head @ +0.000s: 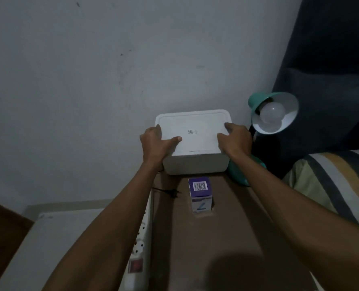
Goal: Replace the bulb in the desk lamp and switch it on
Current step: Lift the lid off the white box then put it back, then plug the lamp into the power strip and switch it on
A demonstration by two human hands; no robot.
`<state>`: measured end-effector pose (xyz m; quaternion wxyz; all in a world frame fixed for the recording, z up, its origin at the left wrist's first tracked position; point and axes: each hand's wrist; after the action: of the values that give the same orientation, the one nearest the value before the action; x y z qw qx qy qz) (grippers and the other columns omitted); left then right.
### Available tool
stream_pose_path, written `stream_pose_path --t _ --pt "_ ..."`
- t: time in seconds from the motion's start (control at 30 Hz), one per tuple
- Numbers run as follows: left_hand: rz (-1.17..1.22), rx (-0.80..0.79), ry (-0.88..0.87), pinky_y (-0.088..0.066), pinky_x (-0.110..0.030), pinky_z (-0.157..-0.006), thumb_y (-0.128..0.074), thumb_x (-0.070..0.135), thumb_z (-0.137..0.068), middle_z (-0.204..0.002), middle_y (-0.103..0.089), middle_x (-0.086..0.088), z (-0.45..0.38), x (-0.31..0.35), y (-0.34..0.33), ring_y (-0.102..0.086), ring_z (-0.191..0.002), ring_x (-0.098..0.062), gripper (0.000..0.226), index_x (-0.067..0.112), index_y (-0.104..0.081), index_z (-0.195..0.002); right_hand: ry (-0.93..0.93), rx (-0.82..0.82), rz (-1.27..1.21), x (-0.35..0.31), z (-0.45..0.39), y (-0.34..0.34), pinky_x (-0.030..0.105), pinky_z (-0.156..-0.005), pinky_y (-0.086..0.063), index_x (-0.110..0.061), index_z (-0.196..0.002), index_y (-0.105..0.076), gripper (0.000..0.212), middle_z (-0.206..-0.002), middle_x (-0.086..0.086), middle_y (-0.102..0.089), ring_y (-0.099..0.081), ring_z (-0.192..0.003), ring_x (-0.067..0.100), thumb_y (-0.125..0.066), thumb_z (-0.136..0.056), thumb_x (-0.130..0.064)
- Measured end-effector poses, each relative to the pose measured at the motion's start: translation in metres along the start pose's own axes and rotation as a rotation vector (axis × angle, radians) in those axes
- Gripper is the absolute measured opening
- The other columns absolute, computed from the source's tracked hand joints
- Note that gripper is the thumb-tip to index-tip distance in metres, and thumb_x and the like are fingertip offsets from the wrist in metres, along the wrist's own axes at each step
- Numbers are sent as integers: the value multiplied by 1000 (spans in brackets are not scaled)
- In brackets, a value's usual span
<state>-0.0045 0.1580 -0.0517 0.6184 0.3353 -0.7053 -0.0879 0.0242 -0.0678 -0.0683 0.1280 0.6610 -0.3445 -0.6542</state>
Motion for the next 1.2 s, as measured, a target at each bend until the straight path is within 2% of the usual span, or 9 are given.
stream_pose_path --t 0.2,0.3,0.43,0.6,0.67,0.73,0.8,1.0,1.2 --pt "-27 -27 -22 -43 -32 -80 -88 55 -56 -86 -50 8 -29 -13 -16 -49 -92 -16 56 31 -41 -74 -4 0 73 8 -25 -24 46 -99 -51 -19 -143 -54 65 -139 14 -58 -56 -123 37 -46 -82 -42" --pt "-13 -20 -21 -41 -32 -77 -93 50 -62 -79 -46 11 -35 -24 -23 -49 -88 -15 60 33 -36 -70 -11 -18 89 10 -32 -30 44 -101 -49 -18 -142 -55 62 -139 14 -57 -52 -125 37 -46 -85 -41" --pt "-18 -11 -31 -46 -38 -79 -84 53 -62 -81 -50 6 -40 -36 -31 -50 -85 -16 49 23 -46 -70 -15 -40 142 18 -34 -36 36 -86 -46 -21 -96 -67 37 -124 19 -63 -56 -113 40 -41 -82 -42" --pt "-75 -72 -44 -43 -37 -88 -75 58 -60 -77 -34 20 -38 -28 -25 -47 -95 -14 49 33 -34 -70 -21 -10 227 12 -28 -32 45 -101 -43 -16 -130 -61 42 -136 17 -53 -40 -126 39 -50 -95 -35" --pt "-72 -84 -45 -41 -33 -87 -76 64 -60 -83 -50 13 -34 -32 -19 -50 -99 -15 46 32 -48 -76 15 53 243 4 -21 -27 47 -105 -38 -20 -133 -60 41 -139 15 -48 -37 -129 38 -55 -95 -33" --pt "-45 -57 -60 -44 -35 -100 -83 66 -70 -119 -68 -8 -30 -43 -10 -58 -119 -25 67 15 -72 -113 99 142 210 -9 -10 -23 45 -104 -37 -21 -130 -63 37 -135 13 -51 -40 -126 36 -58 -94 -28" --pt "-37 -35 -52 -41 -37 -109 -84 59 -79 -142 -61 -14 -22 -55 3 -53 -136 -29 79 8 -65 -137 181 190 157 -26 3 -24 43 -100 -40 -20 -124 -66 32 -130 12 -55 -43 -124 34 -58 -93 -24" --pt "-110 -26 -119 -44 -37 -110 -71 70 -79 -135 -66 -12 21 -93 43 -56 -130 -28 82 8 -69 -132 324 88 -39 -74 51 -50 31 -76 -48 -18 -110 -71 22 -100 4 -69 -61 -98 23 -58 -92 -17" --pt "-126 -6 -127 -41 -27 -104 -74 54 -85 -129 -66 -8 91 -152 57 -60 -124 -27 62 10 -68 -129 316 -184 -112 -85 118 -104 31 -74 -55 -20 -95 -77 24 -87 4 -76 -70 -83 22 -57 -84 -13"
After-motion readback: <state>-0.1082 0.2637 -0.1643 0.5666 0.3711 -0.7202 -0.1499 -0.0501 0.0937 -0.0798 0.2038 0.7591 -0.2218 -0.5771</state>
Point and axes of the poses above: each hand's wrist, its own z-axis away from the middle knuckle, its own y-axis out of the back of the hand, x = y × z
